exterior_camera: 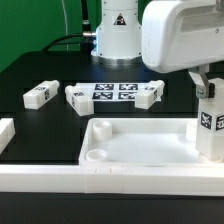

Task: Assemble desk

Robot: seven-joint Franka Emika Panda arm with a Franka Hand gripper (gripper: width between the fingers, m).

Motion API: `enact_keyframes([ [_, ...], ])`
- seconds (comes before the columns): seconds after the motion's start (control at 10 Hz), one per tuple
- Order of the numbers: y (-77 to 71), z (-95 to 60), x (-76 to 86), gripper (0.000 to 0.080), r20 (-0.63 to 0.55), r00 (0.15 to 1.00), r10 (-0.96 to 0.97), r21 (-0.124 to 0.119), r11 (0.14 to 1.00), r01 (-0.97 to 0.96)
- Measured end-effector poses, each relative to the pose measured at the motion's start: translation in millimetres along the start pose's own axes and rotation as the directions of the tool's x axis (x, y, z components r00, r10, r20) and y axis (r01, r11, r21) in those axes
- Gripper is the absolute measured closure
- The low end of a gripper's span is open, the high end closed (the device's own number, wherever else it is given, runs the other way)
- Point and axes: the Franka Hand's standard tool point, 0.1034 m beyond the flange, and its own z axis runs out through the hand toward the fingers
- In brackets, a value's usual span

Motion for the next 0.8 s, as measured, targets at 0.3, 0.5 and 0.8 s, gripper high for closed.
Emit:
enact_keyframes([
  [0.3,-0.7,0.2,0.0,0.0511,0.000,0.991,0.131,0.003,0.991,-0.131],
  [0.5,-0.4,1.3,-0.3,0.0509,-0.007,0.942,0.335,0.010,0.942,-0.335],
  [0.8,0.8,1.9,-0.7,0.0509,-0.014,0.779,0.627,0.011,0.779,-0.627],
])
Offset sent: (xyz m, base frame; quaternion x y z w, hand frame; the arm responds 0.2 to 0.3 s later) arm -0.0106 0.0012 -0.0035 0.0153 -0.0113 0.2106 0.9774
